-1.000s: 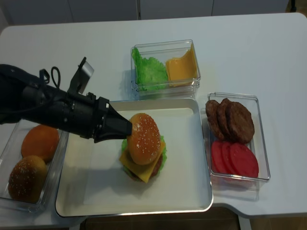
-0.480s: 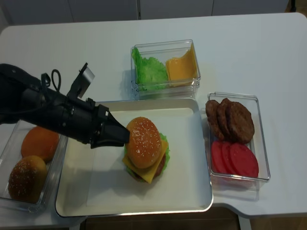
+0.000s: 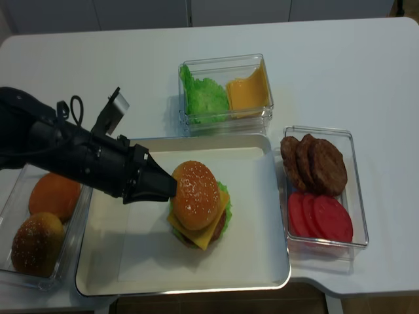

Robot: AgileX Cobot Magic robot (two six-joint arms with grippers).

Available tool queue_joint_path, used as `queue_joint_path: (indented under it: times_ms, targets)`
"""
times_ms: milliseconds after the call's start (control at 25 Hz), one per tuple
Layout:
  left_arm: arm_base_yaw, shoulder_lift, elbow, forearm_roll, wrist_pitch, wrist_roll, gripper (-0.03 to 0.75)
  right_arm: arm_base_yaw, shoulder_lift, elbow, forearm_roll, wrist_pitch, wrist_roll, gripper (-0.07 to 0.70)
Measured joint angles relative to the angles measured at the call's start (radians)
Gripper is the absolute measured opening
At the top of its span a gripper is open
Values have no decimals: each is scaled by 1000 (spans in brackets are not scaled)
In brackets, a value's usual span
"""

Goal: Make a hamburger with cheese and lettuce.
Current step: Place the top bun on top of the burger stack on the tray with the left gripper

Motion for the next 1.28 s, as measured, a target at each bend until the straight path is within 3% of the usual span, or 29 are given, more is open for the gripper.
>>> queue_joint_path:
  times_ms: [360, 1280]
  targets:
    - [0, 0, 0, 2, 0, -2, 278, 0, 0, 0, 0, 0, 0, 289]
    - [0, 0, 0, 4, 0, -23, 318, 0, 0, 0, 0, 0, 0, 289]
